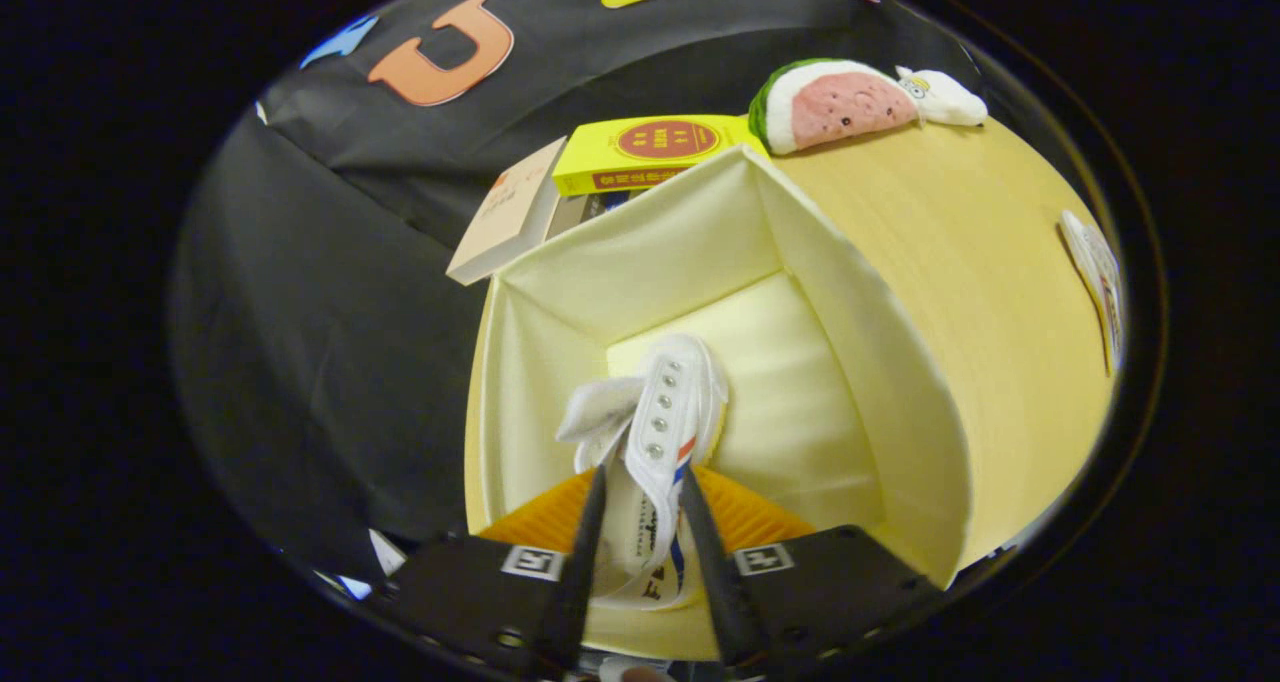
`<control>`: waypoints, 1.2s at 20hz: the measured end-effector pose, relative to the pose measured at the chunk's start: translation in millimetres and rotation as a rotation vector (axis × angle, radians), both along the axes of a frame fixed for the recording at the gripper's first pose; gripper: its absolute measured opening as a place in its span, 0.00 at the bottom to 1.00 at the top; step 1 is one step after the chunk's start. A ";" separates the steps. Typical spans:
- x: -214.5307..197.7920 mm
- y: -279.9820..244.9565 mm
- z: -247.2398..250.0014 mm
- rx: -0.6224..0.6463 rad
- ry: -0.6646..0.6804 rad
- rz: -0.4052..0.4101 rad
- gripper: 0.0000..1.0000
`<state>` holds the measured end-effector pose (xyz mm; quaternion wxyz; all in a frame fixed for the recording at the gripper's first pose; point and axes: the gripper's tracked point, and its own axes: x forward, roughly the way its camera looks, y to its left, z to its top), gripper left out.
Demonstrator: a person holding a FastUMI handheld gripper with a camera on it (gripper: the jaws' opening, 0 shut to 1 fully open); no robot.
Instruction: Open the storage box then place both shoes into the box .Put the left shoe in first, then the right shoe, with the right side of both shoes facing outward in a uniform manner.
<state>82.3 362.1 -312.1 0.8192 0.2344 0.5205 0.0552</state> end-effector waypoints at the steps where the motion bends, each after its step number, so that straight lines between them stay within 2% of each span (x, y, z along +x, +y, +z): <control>1: -1.1 -0.9 2.1 -0.018 -0.012 0.016 0.77; 2: 0.3 -5.3 8.7 -0.040 -0.029 0.025 0.96; 7: 3.8 -29.8 45.1 -0.111 -0.174 0.073 0.94; 11: 1.5 -66.4 92.5 -0.168 -0.335 0.130 0.95; 14: -6.6 -114.6 126.4 -0.230 -0.447 0.154 0.96; 17: -22.8 -171.1 148.4 -0.264 -0.512 0.138 0.96; 24: -53.9 -329.1 160.0 -0.345 -0.551 0.081 0.96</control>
